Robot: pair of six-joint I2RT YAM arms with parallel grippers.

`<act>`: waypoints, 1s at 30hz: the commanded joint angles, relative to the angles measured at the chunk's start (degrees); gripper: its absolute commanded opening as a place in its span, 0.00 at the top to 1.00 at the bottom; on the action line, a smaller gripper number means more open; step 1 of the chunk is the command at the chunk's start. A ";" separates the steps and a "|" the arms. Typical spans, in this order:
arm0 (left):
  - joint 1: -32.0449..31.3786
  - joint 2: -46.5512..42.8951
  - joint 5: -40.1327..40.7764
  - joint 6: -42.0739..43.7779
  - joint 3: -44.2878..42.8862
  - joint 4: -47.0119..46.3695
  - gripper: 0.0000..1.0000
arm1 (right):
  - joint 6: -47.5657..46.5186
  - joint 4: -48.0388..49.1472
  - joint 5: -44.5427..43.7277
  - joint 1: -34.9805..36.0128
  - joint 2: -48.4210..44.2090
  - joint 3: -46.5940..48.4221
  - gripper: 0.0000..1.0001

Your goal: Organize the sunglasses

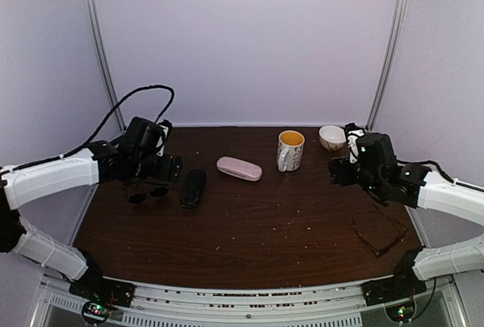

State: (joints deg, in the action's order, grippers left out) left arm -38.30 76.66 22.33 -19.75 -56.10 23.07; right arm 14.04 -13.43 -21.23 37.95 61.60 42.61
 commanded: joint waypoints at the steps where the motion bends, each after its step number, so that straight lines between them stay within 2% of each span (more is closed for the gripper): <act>1: 0.07 -9.12 13.39 6.03 6.51 -5.30 0.02 | -3.13 10.26 -3.82 -4.75 -7.41 -6.72 0.13; 5: 1.58 -15.99 23.57 8.99 11.55 -9.82 0.02 | -4.78 18.54 -7.00 -9.74 -12.27 -14.02 0.11; 11: 8.97 -18.37 29.35 13.06 19.47 -21.01 0.02 | -8.69 31.58 -6.92 -16.37 -15.05 -23.88 0.10; 13: 10.99 -17.98 31.45 14.25 21.77 -25.43 0.02 | -8.09 31.87 -5.48 -18.85 -14.79 -23.87 0.08; 16: 13.07 -17.63 31.96 22.40 28.41 -40.79 0.03 | -9.70 38.57 -5.52 -20.77 -12.62 -26.18 0.08; 18: 14.50 -17.44 29.07 26.07 34.19 -50.68 0.02 | -9.65 42.74 -4.63 -22.40 -9.41 -27.36 0.08; 21: 19.74 -17.00 19.53 23.03 37.81 -54.68 0.02 | -9.34 48.43 -2.74 -24.88 -5.03 -28.85 0.08; 24: 23.52 -14.44 12.70 24.23 41.42 -62.77 0.02 | -10.55 52.76 0.06 -26.59 -0.53 -28.39 0.09; 25: 24.71 -12.86 11.16 24.93 42.21 -66.95 0.02 | -11.54 56.38 1.04 -26.81 0.85 -28.58 0.09; 28: 27.52 -9.29 6.11 25.85 40.68 -69.54 0.02 | -12.71 64.34 2.91 -27.85 4.35 -29.12 0.08; 30: 29.01 -5.79 3.85 26.82 40.29 -73.94 0.02 | -13.98 65.32 3.47 -28.52 6.86 -27.47 0.09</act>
State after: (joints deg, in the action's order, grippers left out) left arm -11.90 66.65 34.89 4.40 -14.90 -35.81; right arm 2.85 41.25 -20.71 10.83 65.17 13.67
